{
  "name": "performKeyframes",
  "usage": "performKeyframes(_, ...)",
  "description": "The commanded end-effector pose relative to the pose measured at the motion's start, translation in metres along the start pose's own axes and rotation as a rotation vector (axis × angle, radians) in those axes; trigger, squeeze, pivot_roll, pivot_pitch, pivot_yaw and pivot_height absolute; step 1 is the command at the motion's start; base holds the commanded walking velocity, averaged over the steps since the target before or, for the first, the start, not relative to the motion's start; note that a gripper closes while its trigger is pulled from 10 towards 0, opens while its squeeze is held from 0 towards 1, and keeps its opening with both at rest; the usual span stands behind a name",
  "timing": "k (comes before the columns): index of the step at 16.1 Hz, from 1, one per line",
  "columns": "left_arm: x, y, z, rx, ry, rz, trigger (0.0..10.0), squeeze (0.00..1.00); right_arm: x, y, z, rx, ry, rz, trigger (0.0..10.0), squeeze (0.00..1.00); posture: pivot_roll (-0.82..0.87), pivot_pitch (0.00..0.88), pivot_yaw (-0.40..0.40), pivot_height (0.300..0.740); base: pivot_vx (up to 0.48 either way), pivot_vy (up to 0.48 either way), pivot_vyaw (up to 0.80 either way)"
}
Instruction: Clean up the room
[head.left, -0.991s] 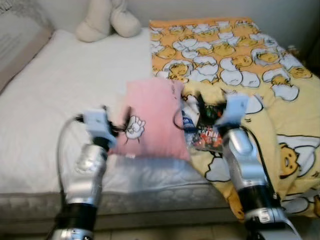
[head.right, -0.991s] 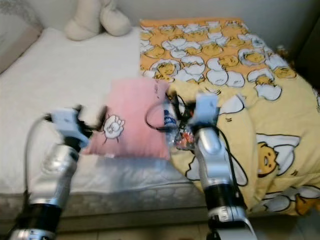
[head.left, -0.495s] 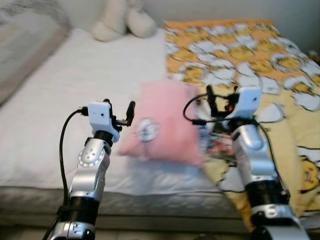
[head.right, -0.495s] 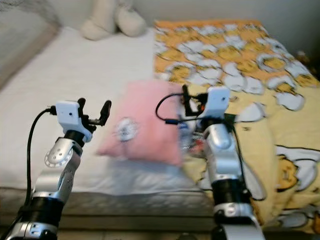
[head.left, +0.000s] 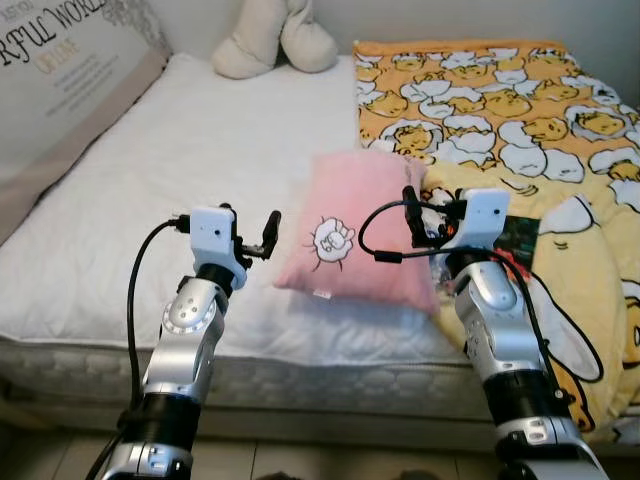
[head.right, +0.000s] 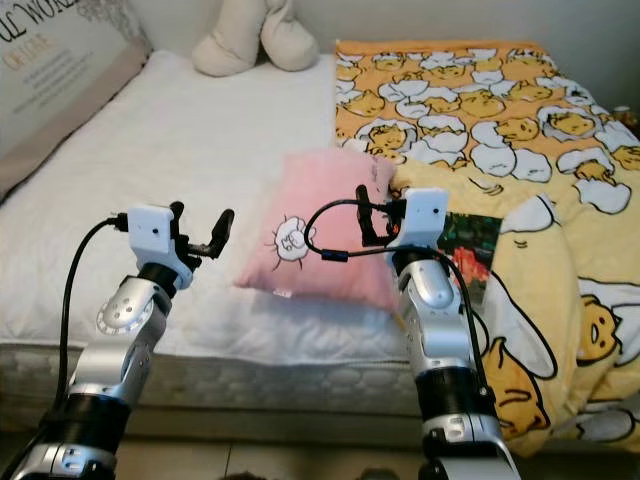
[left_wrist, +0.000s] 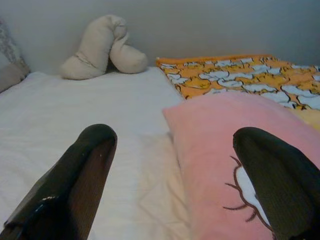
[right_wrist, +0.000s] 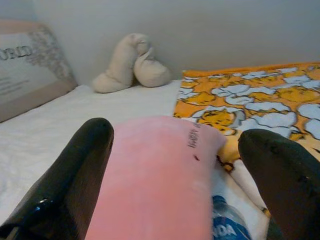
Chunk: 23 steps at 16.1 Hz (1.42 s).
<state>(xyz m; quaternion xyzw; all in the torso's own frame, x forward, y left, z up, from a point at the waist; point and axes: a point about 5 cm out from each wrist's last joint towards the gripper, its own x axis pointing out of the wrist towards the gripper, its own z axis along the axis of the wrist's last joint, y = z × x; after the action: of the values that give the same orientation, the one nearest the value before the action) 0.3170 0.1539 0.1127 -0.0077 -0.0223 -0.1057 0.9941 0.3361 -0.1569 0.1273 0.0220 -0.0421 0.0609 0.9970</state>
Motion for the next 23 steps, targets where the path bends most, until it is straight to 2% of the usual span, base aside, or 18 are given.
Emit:
performKeyframes(1, 0.006, -0.002, 0.005, 0.012, -0.001, -0.022, 10.0, 0.00, -0.001, -0.002, -0.001, -0.002, 0.012, -0.012, 10.0, 0.00, -0.21, 0.000, 0.125, 0.740, 0.000, 0.000, -0.64)
performKeyframes(5, 0.007, -0.003, 0.004, 0.008, -0.002, -0.007, 10.0, 0.00, -0.003, -0.002, 0.001, -0.033, -0.007, -0.004, 10.0, 0.00, -0.22, 0.000, 0.127, 0.740, 0.000, 0.000, -0.66)
performKeyframes(8, 0.006, 0.001, 0.007, -0.027, -0.025, 0.054, 10.0, 0.00, -0.002, -0.001, 0.002, -0.052, -0.002, 0.004, 10.0, 0.00, -0.21, 0.000, 0.121, 0.740, 0.000, 0.000, 0.00)
performKeyframes(12, 0.004, -0.004, 0.004, -0.037, -0.021, 0.047, 10.0, 0.00, 0.000, 0.002, 0.001, -0.057, 0.004, 0.020, 10.0, 0.00, -0.20, 0.000, 0.110, 0.740, 0.391, 0.134, 0.00)
performKeyframes(15, 0.005, 0.000, 0.006, -0.066, -0.029, 0.087, 10.0, 0.00, 0.001, 0.003, 0.001, -0.055, 0.009, 0.032, 10.0, 0.00, -0.21, 0.000, 0.109, 0.740, 0.378, 0.211, 0.00)
performKeyframes(18, 0.006, 0.000, 0.007, -0.058, -0.037, 0.097, 10.0, 0.00, 0.002, 0.003, 0.001, -0.057, 0.020, 0.042, 10.0, 0.00, -0.21, 0.000, 0.109, 0.740, 0.000, 0.290, 0.00)
performKeyframes(23, 0.006, 0.003, 0.007, -0.047, -0.034, 0.091, 10.0, 0.00, 0.006, -0.009, -0.001, -0.011, 0.044, -0.026, 10.0, 0.00, -0.20, 0.000, 0.115, 0.740, 0.000, 0.000, 0.00)
